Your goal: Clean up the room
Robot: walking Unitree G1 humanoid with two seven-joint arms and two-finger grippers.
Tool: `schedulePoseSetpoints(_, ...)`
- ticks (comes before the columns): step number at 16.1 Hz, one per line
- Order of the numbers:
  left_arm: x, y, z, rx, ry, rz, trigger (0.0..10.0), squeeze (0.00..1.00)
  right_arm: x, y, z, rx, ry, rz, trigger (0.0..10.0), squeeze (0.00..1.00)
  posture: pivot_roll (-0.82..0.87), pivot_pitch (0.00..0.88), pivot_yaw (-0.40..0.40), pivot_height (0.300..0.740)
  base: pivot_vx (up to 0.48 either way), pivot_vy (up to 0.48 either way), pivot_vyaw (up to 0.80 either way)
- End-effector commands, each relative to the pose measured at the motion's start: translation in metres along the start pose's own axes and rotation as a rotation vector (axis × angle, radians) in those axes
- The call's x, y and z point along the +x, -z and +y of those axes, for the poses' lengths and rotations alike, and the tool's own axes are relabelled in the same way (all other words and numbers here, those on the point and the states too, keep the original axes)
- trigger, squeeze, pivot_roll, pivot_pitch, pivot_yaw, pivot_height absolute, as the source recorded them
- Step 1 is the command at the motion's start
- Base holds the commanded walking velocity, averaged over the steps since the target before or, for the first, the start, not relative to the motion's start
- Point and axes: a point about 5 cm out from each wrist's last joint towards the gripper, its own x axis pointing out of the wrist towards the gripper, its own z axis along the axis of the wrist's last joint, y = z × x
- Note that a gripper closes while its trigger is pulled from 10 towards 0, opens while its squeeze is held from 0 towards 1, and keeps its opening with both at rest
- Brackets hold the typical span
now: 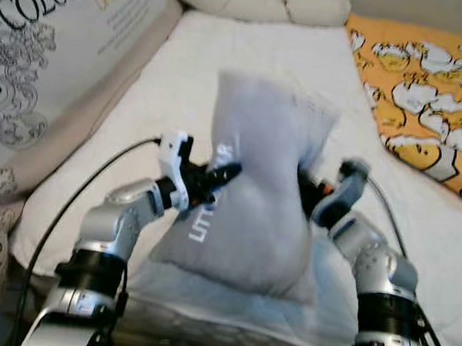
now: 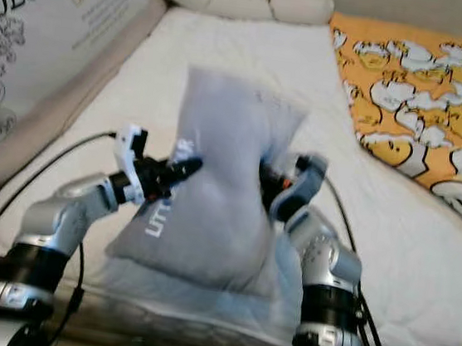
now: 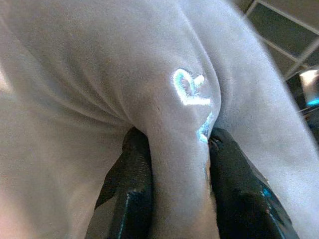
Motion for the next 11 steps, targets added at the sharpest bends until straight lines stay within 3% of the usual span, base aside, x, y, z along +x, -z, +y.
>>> schedulePoseSetpoints(1,0.002,-0.007,-0.010,0.069,-0.002,0.000,0.0,0.00,-0.001,0.002,0.013,-0.038,-0.044,-0.016,0.0,0.00,-0.06,0.000,0.065,0.740,0.000,0.000,0.00)
schedulePoseSetpoints(3,-0.004,-0.006,-0.013,0.139,-0.055,0.008,0.0,0.00,-0.009,0.009,0.014,-0.119,-0.014,0.001,0.0,0.00,-0.04,0.000,0.060,0.740,0.000,0.000,0.00)
schedulePoseSetpoints(4,-0.008,-0.009,-0.016,0.190,-0.108,-0.013,0.0,0.00,-0.017,0.007,0.016,-0.126,0.003,-0.047,0.0,0.00,-0.03,0.000,0.049,0.740,0.000,0.000,0.00)
schedulePoseSetpoints(7,-0.013,-0.011,-0.018,0.171,-0.164,-0.046,0.0,0.00,-0.026,0.012,0.016,-0.130,-0.001,-0.048,0.0,0.00,-0.03,0.000,0.043,0.740,0.000,0.000,0.00)
schedulePoseSetpoints(11,-0.013,-0.012,-0.022,0.218,-0.193,-0.041,0.0,0.00,-0.022,0.012,0.017,-0.191,0.054,-0.090,0.0,0.00,-0.03,0.000,0.046,0.740,0.000,0.000,0.00)
